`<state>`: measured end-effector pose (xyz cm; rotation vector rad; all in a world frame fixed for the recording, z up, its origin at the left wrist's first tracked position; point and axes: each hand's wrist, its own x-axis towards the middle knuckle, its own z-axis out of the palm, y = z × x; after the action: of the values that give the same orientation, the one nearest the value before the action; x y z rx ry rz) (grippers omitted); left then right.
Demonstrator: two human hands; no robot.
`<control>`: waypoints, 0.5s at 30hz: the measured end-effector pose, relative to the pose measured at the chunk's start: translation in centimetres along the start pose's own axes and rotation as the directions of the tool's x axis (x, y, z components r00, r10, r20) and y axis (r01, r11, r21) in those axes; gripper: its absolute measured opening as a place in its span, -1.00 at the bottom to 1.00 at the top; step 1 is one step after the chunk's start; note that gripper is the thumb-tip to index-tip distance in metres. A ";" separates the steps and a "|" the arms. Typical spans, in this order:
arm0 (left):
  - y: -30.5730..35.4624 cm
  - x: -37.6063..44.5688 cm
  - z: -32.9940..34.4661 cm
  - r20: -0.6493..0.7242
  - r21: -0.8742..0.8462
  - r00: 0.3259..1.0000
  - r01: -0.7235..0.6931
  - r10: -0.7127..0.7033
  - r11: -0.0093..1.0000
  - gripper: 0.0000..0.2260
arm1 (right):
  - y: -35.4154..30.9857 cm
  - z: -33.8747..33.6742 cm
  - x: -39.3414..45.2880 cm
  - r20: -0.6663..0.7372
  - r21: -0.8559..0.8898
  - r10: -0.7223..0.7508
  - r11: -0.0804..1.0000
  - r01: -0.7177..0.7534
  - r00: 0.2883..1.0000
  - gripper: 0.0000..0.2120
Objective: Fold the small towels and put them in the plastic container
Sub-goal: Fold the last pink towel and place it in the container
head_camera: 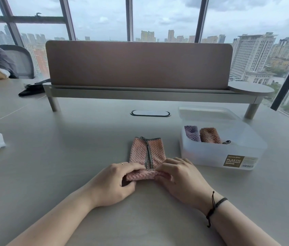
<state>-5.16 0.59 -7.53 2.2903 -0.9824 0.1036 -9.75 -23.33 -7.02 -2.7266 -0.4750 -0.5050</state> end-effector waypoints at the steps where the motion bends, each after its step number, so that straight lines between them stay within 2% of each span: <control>1: -0.1 0.0 0.0 -0.009 0.011 1.000 0.006 -0.006 1.000 -0.58 | 0.0 0.0 0.0 -0.009 -0.001 -0.004 1.000 0.004 1.000 -0.73; 6: -0.6 0.2 0.2 -0.100 0.025 0.993 -0.058 0.060 0.998 -0.72 | -0.2 -0.7 0.0 -0.027 0.069 0.018 0.998 -0.017 0.999 -0.73; 10: -0.8 0.4 0.0 -0.184 0.010 0.978 -0.095 0.095 0.995 -0.84 | -0.3 -1.5 -0.2 0.052 0.092 0.078 0.992 -0.082 0.996 -0.60; 13: -0.6 0.4 -0.3 -0.212 -0.033 0.974 -0.090 0.081 0.995 -0.87 | -0.1 -1.6 -0.3 0.020 0.106 0.093 0.990 -0.095 0.995 -0.75; 15: -0.4 0.3 -0.4 -0.233 -0.045 0.970 -0.084 0.071 0.995 -0.90 | 0.1 -1.6 -0.4 0.014 0.128 0.120 0.984 -0.120 0.993 -0.77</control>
<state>-4.57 0.85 -7.36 2.1329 -0.9401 0.3639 -10.50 -24.15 -5.79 -2.6141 -0.3301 -0.4194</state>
